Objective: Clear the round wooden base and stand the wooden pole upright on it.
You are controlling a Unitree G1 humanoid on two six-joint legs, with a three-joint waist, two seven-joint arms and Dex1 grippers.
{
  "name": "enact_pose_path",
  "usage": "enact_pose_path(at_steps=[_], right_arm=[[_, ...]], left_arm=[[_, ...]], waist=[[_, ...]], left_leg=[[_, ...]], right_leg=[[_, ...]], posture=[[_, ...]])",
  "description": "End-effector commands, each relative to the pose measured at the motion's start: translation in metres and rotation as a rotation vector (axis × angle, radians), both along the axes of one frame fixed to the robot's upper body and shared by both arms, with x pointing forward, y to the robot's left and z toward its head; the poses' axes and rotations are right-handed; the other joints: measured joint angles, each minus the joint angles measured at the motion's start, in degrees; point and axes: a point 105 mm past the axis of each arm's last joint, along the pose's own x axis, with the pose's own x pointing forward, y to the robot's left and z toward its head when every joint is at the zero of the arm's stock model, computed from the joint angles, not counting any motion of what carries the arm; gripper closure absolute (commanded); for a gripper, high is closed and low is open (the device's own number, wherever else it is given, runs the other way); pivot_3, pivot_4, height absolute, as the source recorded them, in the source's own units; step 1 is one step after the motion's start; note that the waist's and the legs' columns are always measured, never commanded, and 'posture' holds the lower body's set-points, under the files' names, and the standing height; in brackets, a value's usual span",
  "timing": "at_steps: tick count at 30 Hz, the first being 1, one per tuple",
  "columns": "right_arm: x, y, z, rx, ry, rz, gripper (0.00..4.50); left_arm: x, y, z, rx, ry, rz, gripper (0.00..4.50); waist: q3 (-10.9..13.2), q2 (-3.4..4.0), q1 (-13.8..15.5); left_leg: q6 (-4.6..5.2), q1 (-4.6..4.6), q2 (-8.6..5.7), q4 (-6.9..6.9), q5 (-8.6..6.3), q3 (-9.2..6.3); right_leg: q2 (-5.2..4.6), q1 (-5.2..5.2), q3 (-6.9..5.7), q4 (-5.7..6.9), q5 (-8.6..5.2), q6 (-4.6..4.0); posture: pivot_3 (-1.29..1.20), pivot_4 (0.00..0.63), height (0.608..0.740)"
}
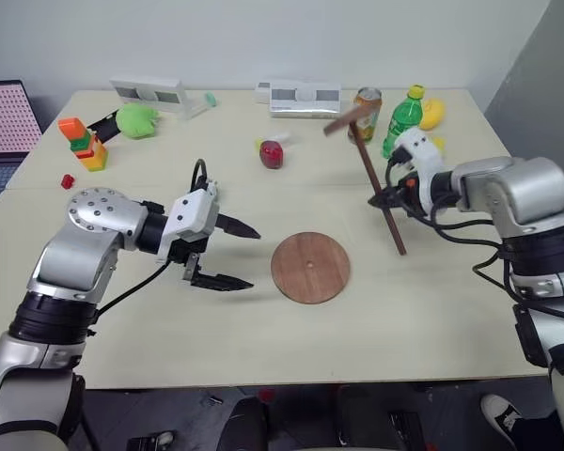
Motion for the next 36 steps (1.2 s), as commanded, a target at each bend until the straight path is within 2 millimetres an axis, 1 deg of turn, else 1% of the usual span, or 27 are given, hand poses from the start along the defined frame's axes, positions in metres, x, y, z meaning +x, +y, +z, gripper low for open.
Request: enact_pose_path(at_steps=[1,4,5,8,10,13,21,25,30,36], right_arm=[[-0.024,0.025,0.052,0.234,-0.332,0.055,4.26],[-0.043,0.046,0.048,0.357,-0.385,0.136,4.26],[-0.049,0.052,0.043,0.380,-0.392,0.168,4.26],[-0.060,0.071,0.014,0.371,-0.407,0.202,4.26],[-0.064,0.078,-0.002,0.355,-0.418,0.206,4.26],[-0.063,0.080,-0.016,0.369,-0.420,0.190,4.26],[-0.070,0.091,-0.052,0.298,-0.419,0.241,4.26],[-0.070,0.090,-0.064,0.275,-0.402,0.245,4.26],[-0.062,0.086,-0.071,0.267,-0.395,0.201,4.26],[-0.055,0.081,-0.074,0.264,-0.400,0.171,4.26]], left_arm=[[-0.003,0.003,0.011,-0.021,-0.021,0.002,0.00],[-0.005,0.002,0.010,-0.020,-0.011,-0.006,0.00],[-0.006,0.001,0.011,-0.020,-0.009,-0.007,0.00],[-0.008,0.000,0.012,-0.022,-0.004,-0.009,0.00],[-0.010,0.000,0.011,-0.022,0.001,-0.009,0.00],[-0.011,0.000,0.010,-0.020,0.007,-0.009,0.00],[-0.011,-0.001,0.009,-0.018,0.014,-0.009,0.00],[-0.012,-0.001,0.007,-0.013,0.020,-0.010,0.00],[-0.013,-0.001,0.006,-0.011,0.027,-0.011,0.00],[-0.014,-0.001,0.007,-0.010,0.032,-0.013,0.00]], waist=[[0.00,0.01,-0.04],[-0.02,-0.02,0.00],[-0.02,-0.02,0.00],[-0.03,-0.04,0.14],[-0.03,-0.04,0.12],[-0.02,-0.03,0.07],[-0.02,-0.03,0.08],[-0.03,-0.04,0.11],[-0.03,-0.04,0.13],[-0.03,-0.05,0.14]], left_leg=[[0.00,0.00,0.01,-0.01,0.00,-0.01],[-0.02,0.01,0.03,0.01,0.02,-0.06],[-0.06,0.01,0.02,-0.01,0.04,-0.04],[-0.16,0.03,-0.01,0.02,0.10,-0.05],[-0.17,0.04,-0.02,0.01,0.11,-0.05],[-0.18,0.07,-0.02,0.02,0.11,-0.02],[-0.20,0.10,0.00,0.00,0.12,-0.04],[-0.19,0.10,0.00,0.01,0.12,-0.04],[-0.19,0.12,0.00,0.01,0.12,-0.04],[-0.18,0.20,0.00,0.01,0.11,-0.05]], right_leg=[[0.01,0.01,0.00,0.01,0.00,0.00],[0.04,0.03,-0.05,0.05,0.00,0.00],[0.03,0.02,-0.03,0.05,0.00,0.00],[0.02,0.07,-0.03,0.03,0.00,0.00],[0.02,0.07,-0.03,0.02,0.00,0.00],[0.03,0.07,0.01,0.05,0.00,0.00],[0.06,0.09,0.00,0.04,0.00,0.00],[0.06,0.09,0.00,0.04,0.00,0.00],[0.06,0.11,0.00,0.04,0.00,0.00],[0.06,0.19,-0.01,0.04,0.00,0.00]], posture=[[0.00,0.150,0.740],[0.00,0.150,0.740],[0.00,0.150,0.740],[0.00,0.150,0.740],[0.00,0.150,0.740],[0.00,0.150,0.740],[0.00,0.150,0.740],[0.00,0.150,0.740],[0.00,0.150,0.740],[0.00,0.150,0.740]])
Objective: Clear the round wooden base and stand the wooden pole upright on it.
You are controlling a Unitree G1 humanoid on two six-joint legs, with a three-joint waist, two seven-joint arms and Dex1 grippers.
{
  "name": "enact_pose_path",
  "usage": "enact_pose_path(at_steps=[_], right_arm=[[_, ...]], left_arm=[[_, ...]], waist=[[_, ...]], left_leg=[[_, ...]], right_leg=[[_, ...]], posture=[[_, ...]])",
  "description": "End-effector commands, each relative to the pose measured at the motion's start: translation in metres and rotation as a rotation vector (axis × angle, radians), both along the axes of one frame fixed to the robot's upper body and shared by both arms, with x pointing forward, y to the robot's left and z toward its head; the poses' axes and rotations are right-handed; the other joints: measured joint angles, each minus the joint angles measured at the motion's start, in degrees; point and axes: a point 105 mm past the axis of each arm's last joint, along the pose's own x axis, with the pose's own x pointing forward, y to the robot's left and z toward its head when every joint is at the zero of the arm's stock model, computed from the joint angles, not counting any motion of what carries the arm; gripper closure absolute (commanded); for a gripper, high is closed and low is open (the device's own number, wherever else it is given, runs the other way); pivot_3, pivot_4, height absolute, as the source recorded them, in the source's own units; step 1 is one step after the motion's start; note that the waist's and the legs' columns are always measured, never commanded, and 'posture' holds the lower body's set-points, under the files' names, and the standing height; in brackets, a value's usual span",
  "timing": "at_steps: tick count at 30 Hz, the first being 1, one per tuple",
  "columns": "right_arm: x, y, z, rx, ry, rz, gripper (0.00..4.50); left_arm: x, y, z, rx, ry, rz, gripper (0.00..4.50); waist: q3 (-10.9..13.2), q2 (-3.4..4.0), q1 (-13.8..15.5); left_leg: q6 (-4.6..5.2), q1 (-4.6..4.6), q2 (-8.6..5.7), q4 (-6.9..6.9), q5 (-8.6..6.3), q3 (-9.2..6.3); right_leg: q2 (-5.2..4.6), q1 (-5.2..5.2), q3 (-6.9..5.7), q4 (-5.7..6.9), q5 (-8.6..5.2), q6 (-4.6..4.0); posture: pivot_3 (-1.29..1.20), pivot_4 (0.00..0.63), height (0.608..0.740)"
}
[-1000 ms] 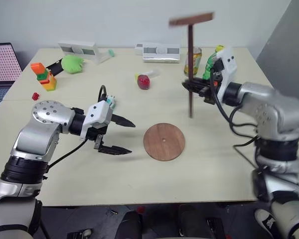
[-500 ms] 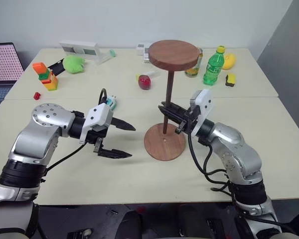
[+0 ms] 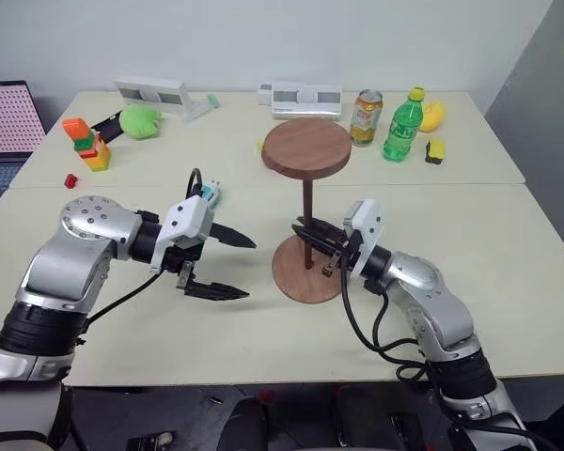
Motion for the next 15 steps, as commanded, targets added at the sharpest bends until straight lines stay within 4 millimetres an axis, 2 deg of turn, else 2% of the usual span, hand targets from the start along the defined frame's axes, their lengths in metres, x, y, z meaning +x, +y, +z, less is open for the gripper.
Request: enact_pose_path(at_steps=[1,15], right_arm=[[0.008,-0.007,-0.005,-0.012,0.007,-0.050,4.26],[0.000,-0.014,-0.017,-0.046,0.046,-0.043,4.26]], left_arm=[[-0.003,0.002,0.009,-0.003,-0.027,-0.013,0.00],[-0.004,0.003,0.009,0.002,-0.024,-0.016,0.00]], waist=[[0.00,0.00,0.01],[-0.01,-0.01,0.18]], left_leg=[[0.00,0.00,0.00,0.00,0.00,-0.01],[0.04,0.02,-0.01,0.01,-0.02,-0.02]], right_leg=[[0.00,0.01,0.00,0.00,0.00,0.00],[0.00,0.06,-0.01,-0.02,0.00,0.00]], posture=[[0.00,0.150,0.740],[0.00,0.150,0.740]])
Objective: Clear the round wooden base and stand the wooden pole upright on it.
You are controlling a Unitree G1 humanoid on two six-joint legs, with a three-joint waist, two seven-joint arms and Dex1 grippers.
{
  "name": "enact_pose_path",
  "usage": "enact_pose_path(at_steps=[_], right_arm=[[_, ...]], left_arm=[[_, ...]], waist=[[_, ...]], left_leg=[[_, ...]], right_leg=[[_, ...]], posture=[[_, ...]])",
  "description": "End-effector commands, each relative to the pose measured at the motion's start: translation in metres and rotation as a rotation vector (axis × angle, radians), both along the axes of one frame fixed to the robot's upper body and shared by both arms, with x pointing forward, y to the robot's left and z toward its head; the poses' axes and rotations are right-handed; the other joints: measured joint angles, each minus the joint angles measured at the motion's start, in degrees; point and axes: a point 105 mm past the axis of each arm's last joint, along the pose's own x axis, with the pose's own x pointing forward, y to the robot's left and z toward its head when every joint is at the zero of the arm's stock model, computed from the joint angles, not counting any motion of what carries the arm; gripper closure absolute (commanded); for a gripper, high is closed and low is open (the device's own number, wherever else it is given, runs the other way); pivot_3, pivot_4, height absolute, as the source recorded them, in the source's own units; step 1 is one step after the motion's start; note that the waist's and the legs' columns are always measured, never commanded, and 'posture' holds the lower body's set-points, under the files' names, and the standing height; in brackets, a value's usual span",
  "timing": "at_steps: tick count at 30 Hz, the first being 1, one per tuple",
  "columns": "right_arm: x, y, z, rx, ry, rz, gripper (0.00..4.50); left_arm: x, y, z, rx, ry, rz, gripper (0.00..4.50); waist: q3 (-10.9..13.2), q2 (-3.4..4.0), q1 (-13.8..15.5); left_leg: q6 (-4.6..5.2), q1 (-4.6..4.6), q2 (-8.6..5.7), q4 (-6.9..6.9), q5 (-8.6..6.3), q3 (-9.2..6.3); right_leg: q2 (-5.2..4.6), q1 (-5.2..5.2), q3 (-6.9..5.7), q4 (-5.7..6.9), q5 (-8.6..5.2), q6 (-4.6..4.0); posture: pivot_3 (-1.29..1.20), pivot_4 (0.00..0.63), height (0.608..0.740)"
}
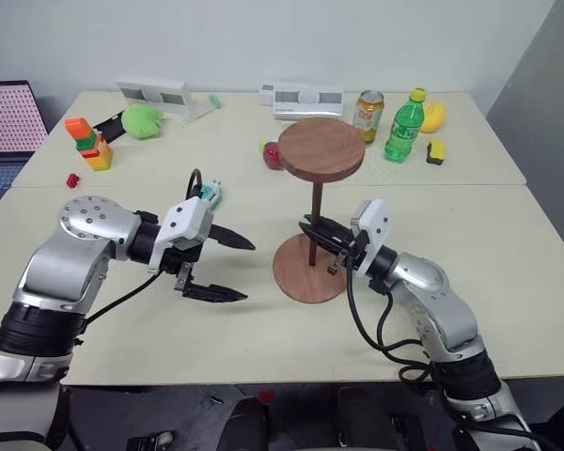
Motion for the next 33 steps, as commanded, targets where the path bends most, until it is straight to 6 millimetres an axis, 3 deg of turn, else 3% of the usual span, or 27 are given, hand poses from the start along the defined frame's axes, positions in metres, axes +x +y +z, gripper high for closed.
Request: enact_pose_path(at_steps=[1,26,33], right_arm=[[-0.001,-0.005,-0.016,-0.035,0.058,-0.015,4.26],[-0.002,0.012,-0.013,-0.015,0.041,0.012,4.26],[0.000,0.008,-0.021,-0.026,0.054,-0.004,4.26]], left_arm=[[-0.002,0.001,0.009,-0.008,-0.035,-0.007,0.00],[0.000,0.000,0.010,-0.009,-0.036,-0.012,0.00],[0.000,0.000,0.008,-0.009,-0.035,-0.009,0.00]], waist=[[0.00,0.00,0.01],[-0.01,0.00,-0.01],[-0.01,0.00,-0.01]], left_leg=[[0.07,0.00,0.00,0.00,-0.04,0.00],[0.14,0.24,0.02,-0.03,-0.08,-0.01],[0.13,0.24,0.03,-0.04,-0.08,-0.02]], right_leg=[[0.00,0.00,0.00,0.00,0.00,0.00],[0.03,0.23,-0.01,-0.03,0.00,0.00],[0.04,0.23,-0.01,-0.03,-0.01,-0.01]], posture=[[0.00,0.150,0.740],[0.00,0.150,0.740],[0.00,0.150,0.740]])
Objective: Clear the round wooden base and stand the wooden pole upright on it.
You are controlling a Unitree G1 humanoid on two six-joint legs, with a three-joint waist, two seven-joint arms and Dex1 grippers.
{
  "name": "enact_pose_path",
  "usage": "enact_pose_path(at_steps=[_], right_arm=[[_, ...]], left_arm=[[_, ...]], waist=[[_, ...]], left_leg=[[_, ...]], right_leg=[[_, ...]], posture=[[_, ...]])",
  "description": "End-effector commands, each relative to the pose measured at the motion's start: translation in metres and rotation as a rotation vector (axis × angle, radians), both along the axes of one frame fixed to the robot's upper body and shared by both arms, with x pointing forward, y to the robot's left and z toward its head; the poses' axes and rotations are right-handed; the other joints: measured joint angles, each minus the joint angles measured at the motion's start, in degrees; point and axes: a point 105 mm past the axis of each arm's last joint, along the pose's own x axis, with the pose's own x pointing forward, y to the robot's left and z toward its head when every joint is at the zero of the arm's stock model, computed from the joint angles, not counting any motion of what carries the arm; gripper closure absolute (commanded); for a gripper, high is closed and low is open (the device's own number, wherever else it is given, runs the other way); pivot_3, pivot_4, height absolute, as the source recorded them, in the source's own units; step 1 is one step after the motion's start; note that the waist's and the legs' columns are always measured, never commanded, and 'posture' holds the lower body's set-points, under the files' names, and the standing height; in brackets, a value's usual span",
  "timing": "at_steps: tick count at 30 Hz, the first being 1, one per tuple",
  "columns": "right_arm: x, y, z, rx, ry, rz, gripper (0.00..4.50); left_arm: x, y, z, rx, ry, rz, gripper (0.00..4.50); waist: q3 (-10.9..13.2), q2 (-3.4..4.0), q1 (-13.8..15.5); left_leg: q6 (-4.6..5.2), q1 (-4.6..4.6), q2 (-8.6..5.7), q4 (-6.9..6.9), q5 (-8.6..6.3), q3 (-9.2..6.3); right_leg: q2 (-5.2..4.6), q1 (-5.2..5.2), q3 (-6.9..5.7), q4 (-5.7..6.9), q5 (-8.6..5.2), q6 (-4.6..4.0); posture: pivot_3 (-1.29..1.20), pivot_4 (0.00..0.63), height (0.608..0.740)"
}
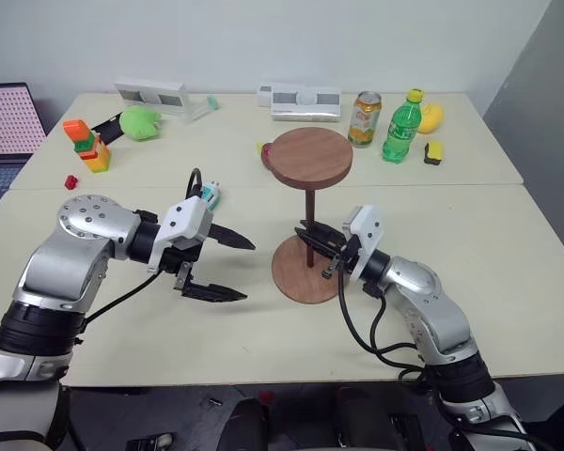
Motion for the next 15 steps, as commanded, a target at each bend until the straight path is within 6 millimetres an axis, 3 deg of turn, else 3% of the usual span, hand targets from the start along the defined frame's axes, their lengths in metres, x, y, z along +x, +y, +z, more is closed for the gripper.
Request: enact_pose_path(at_steps=[1,8,15], right_arm=[[-0.001,-0.003,-0.015,-0.027,0.039,-0.007,4.26],[-0.005,-0.009,-0.042,-0.083,0.087,-0.007,4.26],[-0.005,-0.001,-0.049,-0.114,0.096,0.022,4.26]], left_arm=[[0.000,0.000,0.006,-0.012,-0.033,-0.002,0.00],[-0.001,-0.004,-0.003,-0.034,-0.017,0.013,0.00],[-0.001,-0.004,-0.006,-0.027,-0.017,0.019,0.00]], waist=[[0.00,0.00,0.00],[-0.01,0.00,0.01],[-0.02,-0.01,0.06]], left_leg=[[0.00,0.00,0.00,0.00,0.00,0.00],[0.01,0.03,0.00,-0.01,0.00,0.00],[0.02,0.24,-0.01,-0.04,-0.01,-0.02]], right_leg=[[0.00,0.00,0.00,0.00,0.00,0.00],[-0.01,0.04,0.00,-0.02,0.00,0.00],[-0.01,0.30,-0.02,-0.12,-0.01,0.00]], posture=[[0.00,0.150,0.740],[0.00,0.150,0.740],[0.00,0.150,0.740]])
